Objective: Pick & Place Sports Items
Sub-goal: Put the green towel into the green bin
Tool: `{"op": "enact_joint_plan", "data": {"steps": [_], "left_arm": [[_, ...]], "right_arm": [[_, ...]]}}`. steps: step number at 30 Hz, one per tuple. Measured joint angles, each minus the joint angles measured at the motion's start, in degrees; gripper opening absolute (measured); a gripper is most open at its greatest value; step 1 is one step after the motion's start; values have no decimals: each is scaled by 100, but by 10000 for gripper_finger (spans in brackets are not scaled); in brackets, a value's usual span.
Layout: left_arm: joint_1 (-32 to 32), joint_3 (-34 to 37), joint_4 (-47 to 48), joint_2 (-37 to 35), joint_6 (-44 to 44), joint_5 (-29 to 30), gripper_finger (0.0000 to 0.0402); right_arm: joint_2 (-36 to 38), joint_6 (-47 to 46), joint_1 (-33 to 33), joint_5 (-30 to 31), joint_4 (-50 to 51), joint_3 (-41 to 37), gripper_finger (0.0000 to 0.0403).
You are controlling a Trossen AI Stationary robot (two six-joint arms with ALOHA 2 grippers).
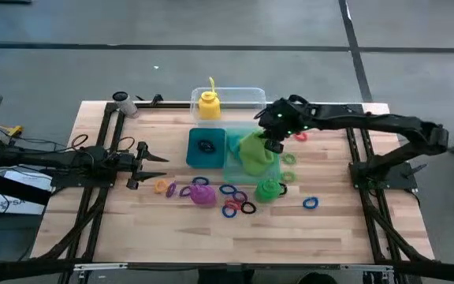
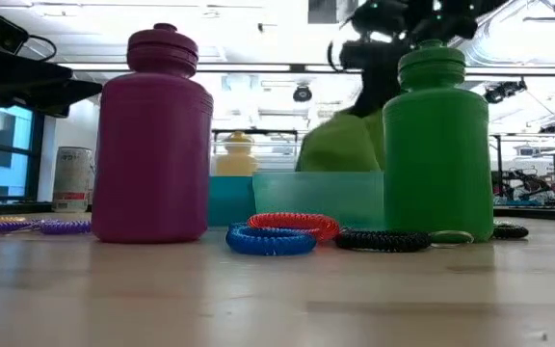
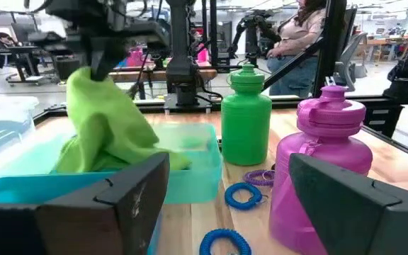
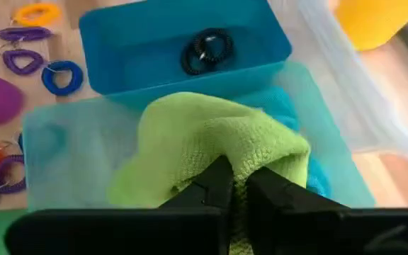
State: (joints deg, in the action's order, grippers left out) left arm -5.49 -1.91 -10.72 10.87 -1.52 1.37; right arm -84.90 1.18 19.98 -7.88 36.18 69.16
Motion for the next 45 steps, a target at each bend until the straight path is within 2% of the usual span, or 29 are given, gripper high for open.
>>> {"op": "enact_joint_plan", "data": {"steps": [8,14,19,30,33,42,45], "left_arm": [[1,0,-1,1,-2,-1,236],[1,1,-1,-1,-1,0,236],[-1,1,0,-1,-2,-1,236],[1,1,0,0,-2,1,236],[0,0,0,0,-2,1,236],[1,-1,-1,0,-2,0,236],[-1,1,0,1,-2,1,236]], "right_arm": [[0,-291,1,-627,-1338,-817,0],[0,-296,-12,-717,-2282,-1505,0],[0,-320,-13,-715,-2525,-1788,0],[0,-455,-304,-429,-2778,-1802,4],[0,-453,-381,-415,-2795,-1802,29],[79,-339,-543,-63,-2832,-1802,157],[262,-287,-544,-179,-2835,-1802,188]]}}
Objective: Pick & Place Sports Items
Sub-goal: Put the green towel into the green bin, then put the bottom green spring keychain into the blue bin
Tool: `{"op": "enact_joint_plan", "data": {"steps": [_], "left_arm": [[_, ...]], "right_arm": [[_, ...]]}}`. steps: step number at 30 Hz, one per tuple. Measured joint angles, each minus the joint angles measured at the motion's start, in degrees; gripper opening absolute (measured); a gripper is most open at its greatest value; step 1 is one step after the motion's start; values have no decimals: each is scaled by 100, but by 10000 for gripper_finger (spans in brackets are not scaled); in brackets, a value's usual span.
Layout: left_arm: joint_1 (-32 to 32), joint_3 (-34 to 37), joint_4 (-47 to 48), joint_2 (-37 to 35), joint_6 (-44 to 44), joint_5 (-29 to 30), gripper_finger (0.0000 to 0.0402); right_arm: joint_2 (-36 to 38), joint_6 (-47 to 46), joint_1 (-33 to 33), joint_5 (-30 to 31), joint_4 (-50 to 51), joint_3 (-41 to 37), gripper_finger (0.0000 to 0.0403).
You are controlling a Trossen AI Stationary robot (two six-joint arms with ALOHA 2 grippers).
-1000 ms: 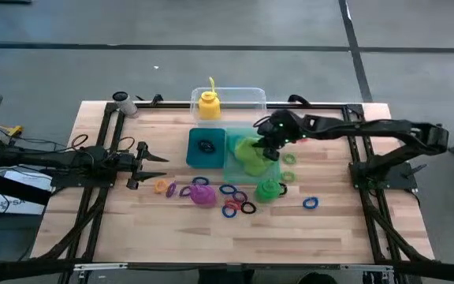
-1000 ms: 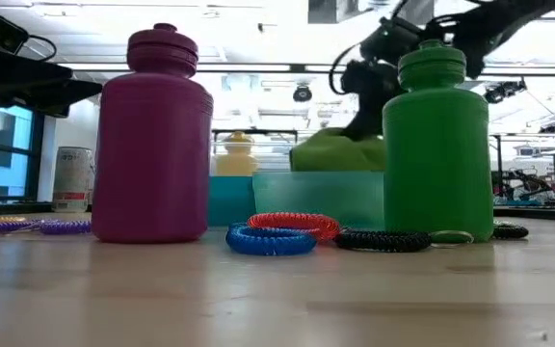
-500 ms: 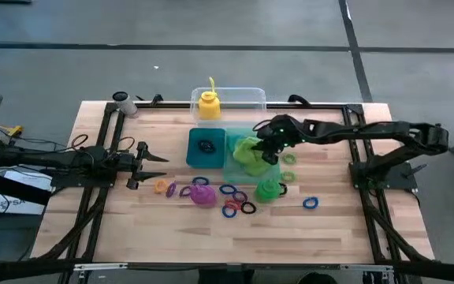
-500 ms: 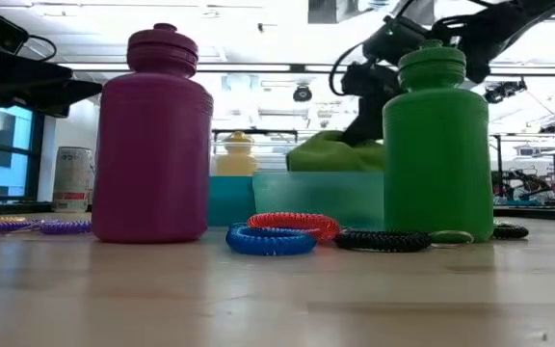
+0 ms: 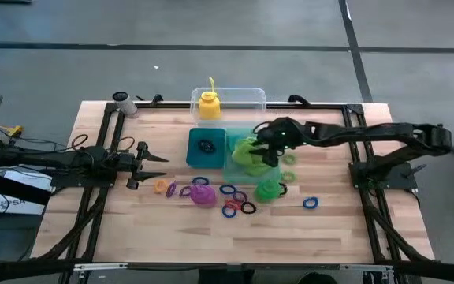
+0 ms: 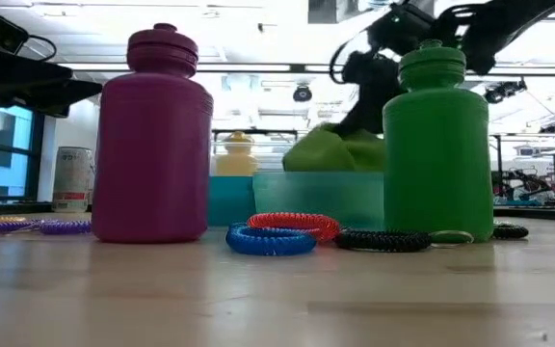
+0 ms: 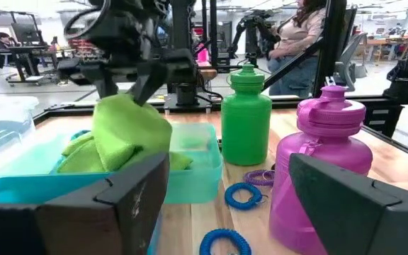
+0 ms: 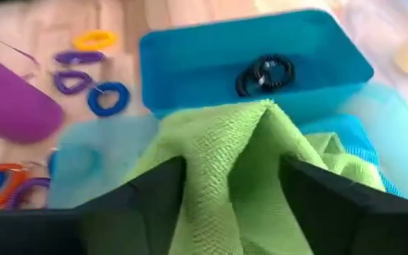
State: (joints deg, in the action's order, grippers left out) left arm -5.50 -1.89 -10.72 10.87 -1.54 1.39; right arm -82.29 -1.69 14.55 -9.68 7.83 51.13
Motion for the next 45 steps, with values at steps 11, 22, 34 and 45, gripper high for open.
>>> {"op": "enact_joint_plan", "data": {"steps": [11,22,34,45], "left_arm": [[1,0,-1,-2,1,0,236],[2,0,0,0,0,0,236],[0,0,0,-2,0,0,236],[2,0,0,-1,0,0,236]], "right_arm": [[1000,-2,7,-691,97,2,236],[1901,-33,7,929,1721,2,237],[1702,-1245,7,2432,3209,2,237],[1272,-1313,7,2184,3923,2,236]]}}
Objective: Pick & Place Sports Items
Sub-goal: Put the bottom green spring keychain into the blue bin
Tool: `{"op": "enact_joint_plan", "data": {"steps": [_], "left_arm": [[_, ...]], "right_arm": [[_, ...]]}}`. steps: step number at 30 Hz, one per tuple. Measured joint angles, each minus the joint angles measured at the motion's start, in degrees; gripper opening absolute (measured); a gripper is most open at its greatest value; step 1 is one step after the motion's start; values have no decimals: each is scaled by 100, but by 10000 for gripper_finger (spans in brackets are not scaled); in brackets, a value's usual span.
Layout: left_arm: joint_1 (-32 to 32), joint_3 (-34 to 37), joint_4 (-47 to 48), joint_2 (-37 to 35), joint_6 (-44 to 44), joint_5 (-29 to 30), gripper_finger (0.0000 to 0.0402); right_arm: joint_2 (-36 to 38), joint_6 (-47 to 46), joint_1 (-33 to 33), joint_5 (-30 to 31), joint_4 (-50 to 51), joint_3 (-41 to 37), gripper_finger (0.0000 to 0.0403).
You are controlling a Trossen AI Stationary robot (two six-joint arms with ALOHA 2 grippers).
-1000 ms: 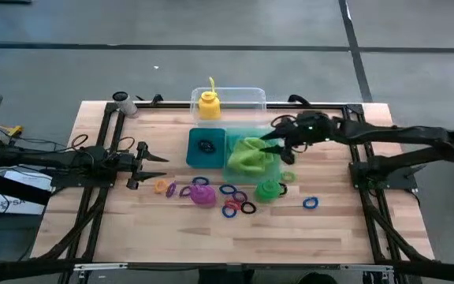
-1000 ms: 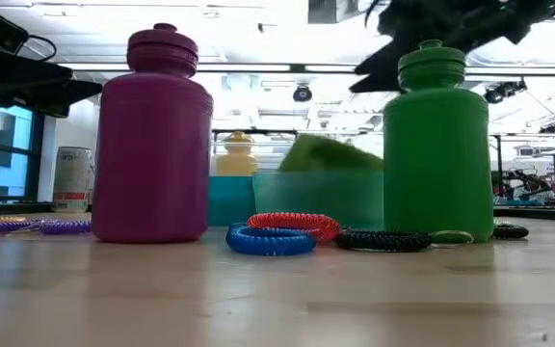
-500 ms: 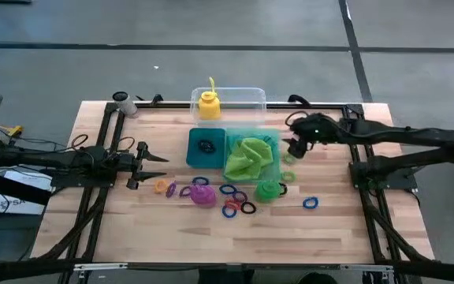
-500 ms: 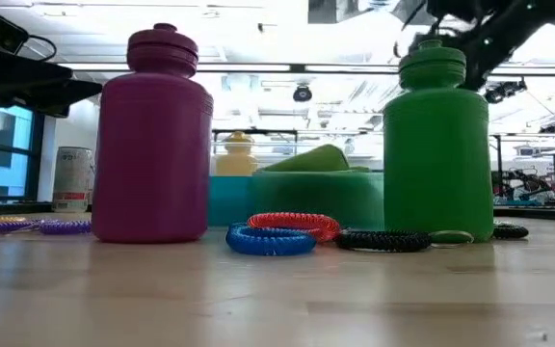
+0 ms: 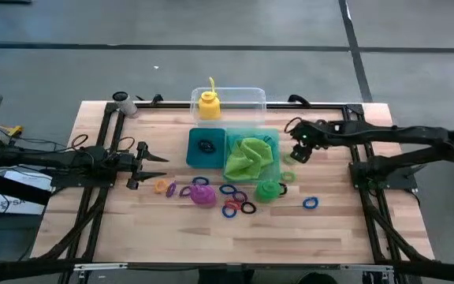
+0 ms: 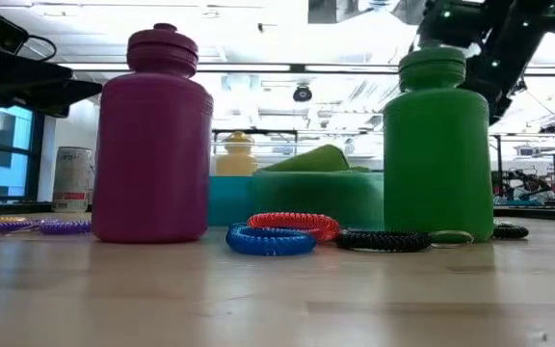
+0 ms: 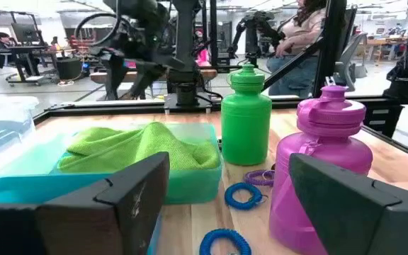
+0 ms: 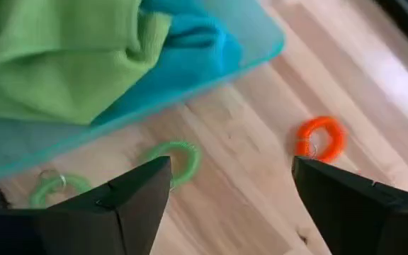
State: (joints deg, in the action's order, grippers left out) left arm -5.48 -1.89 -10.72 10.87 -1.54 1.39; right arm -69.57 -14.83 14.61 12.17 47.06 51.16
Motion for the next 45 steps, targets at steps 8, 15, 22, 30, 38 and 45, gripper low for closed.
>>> {"op": "enact_joint_plan", "data": {"steps": [8,15,22,30,38,45], "left_arm": [[-2,-2,-2,1,0,-2,236],[-2,-2,0,-1,0,-2,236],[-2,0,-2,1,0,0,236],[0,-2,-2,-1,0,0,236],[-1,-1,-1,-1,0,0,236],[-1,-1,0,1,0,-1,236]], "right_arm": [[-397,411,-105,-1572,10,-110,236],[-576,756,-488,-1813,-511,-838,236],[-576,760,-780,-1813,-1816,-1638,236],[-576,1081,-940,-1554,-2735,-2079,236],[-581,1165,-977,-1504,-2869,-2146,233],[-962,1170,-977,-1499,-3077,-2144,185]]}}
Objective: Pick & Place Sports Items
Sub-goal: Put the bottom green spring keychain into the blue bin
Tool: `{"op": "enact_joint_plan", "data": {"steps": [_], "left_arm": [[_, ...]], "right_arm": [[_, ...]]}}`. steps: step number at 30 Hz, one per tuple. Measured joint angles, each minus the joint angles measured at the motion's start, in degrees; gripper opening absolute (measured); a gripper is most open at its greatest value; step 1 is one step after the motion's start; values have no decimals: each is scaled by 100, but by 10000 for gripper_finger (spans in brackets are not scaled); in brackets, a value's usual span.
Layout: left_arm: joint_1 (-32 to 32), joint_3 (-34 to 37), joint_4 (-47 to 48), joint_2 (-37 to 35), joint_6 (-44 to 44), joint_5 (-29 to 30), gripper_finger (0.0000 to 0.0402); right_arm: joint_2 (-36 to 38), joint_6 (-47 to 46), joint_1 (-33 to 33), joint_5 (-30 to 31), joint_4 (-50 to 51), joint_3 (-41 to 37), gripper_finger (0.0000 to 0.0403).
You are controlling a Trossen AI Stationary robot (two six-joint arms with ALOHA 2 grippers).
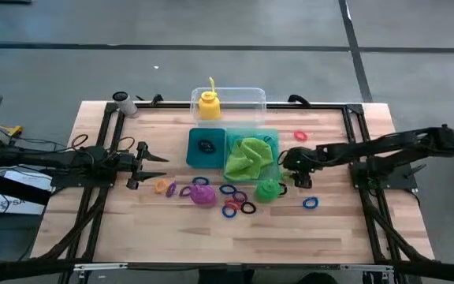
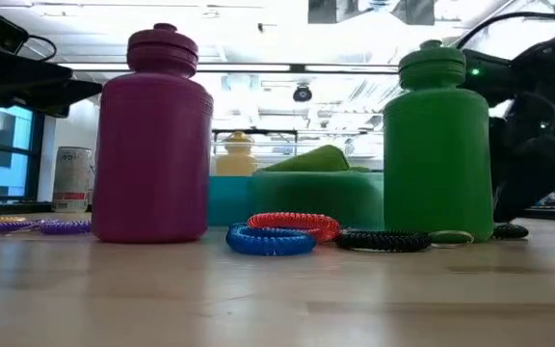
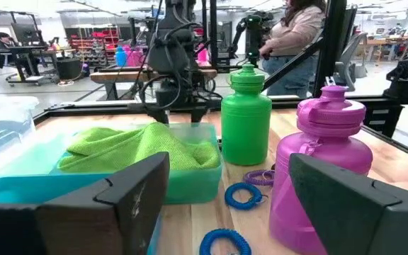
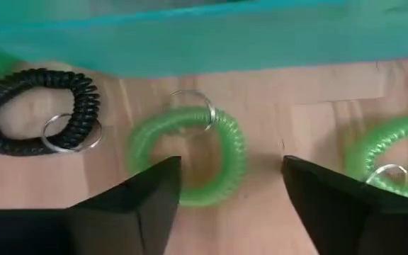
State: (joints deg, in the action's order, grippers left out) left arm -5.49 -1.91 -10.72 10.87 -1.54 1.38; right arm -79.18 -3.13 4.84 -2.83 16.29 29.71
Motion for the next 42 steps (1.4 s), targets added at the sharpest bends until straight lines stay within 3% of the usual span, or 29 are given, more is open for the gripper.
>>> {"op": "enact_joint_plan", "data": {"steps": [13,19,24,35,42], "left_arm": [[1,1,0,-2,0,1,236],[1,1,0,-2,0,-1,236],[1,1,0,-2,0,1,236],[0,0,-1,-1,0,1,236],[1,0,-1,-1,0,-1,236]], "right_arm": [[-268,43,4,-31,-257,13,9],[-211,31,7,-409,-173,11,6],[276,-5,-9,-529,344,-28,3],[2091,-5,-2,720,1098,-13,1],[2881,301,2,1085,224,-11,0]]}}
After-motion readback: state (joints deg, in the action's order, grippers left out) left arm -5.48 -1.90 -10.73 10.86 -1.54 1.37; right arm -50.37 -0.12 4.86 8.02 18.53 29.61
